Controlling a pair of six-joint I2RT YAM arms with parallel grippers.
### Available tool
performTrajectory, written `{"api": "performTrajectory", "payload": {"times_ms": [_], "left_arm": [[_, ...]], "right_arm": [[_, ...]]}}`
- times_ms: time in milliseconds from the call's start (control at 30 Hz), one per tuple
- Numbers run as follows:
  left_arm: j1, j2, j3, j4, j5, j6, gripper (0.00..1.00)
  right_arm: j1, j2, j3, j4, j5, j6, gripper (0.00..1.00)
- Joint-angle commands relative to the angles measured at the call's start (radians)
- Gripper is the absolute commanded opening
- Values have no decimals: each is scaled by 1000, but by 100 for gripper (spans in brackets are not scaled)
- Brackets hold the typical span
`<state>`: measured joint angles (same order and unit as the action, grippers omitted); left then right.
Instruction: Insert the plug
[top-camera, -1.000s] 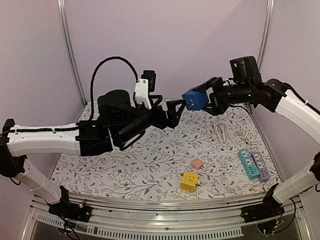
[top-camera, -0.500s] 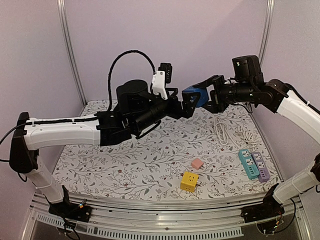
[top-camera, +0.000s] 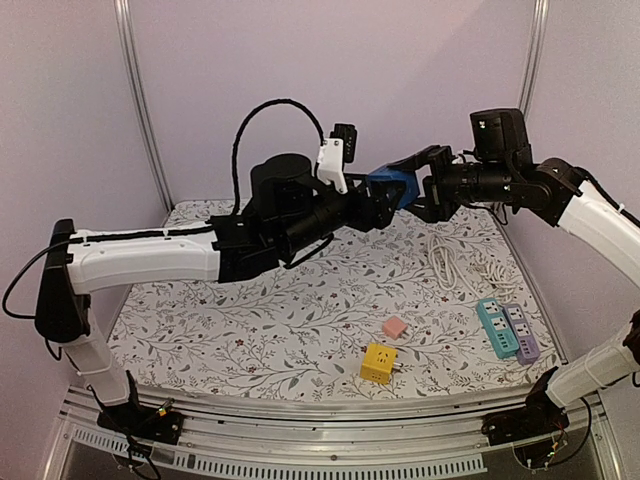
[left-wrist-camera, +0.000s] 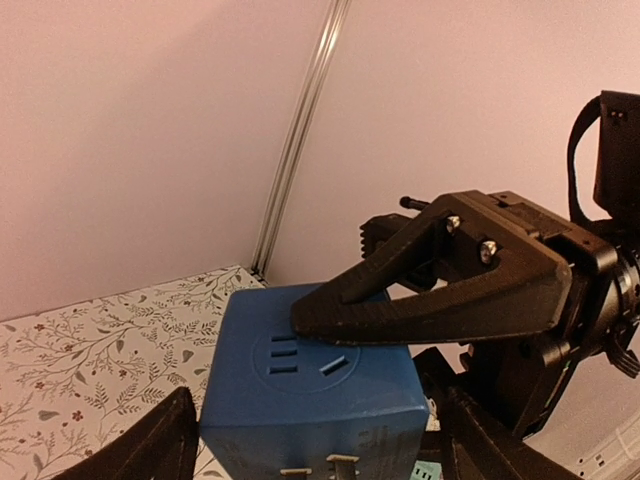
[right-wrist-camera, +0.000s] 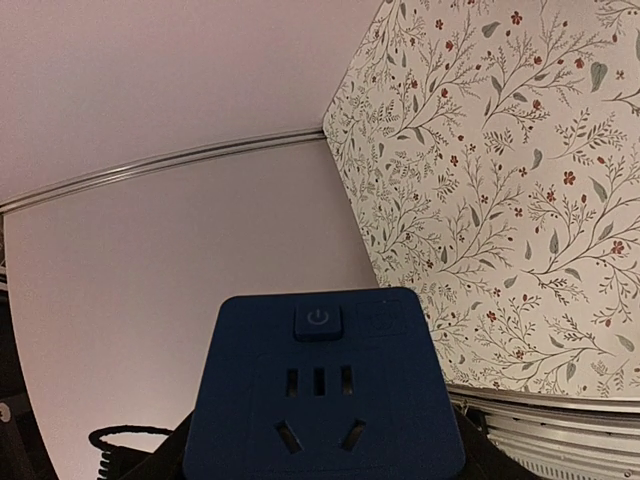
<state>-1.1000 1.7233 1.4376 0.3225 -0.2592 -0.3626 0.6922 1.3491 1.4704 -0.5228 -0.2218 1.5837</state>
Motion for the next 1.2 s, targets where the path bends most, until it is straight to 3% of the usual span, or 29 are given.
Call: {"api": "performTrajectory", "payload": {"times_ms": [0, 367, 600, 700, 800, 967, 1167], "left_arm": [[20, 27, 33, -7, 25, 2, 80], [37, 50, 41, 20, 90, -12, 52], [53, 41, 31, 42, 149, 10, 16], [58, 34, 23, 53, 161, 15, 8], [64, 28, 23, 47, 166, 19, 0], [72, 0, -3, 50, 170, 31, 0], [84, -30, -32, 56, 178, 43, 0]], "right_arm": [[-2, -27, 1, 49, 4, -25, 0], [-2, -50, -43, 153, 8, -67, 0], [-1, -66, -71, 184, -22, -101, 1], [-2, -69, -71, 185, -36, -125, 11], [-1, -71, -71, 185, -49, -146, 31], [-3, -70, -71, 190, -67, -168, 56], [-2, -62, -79, 206, -92, -177, 76]]}}
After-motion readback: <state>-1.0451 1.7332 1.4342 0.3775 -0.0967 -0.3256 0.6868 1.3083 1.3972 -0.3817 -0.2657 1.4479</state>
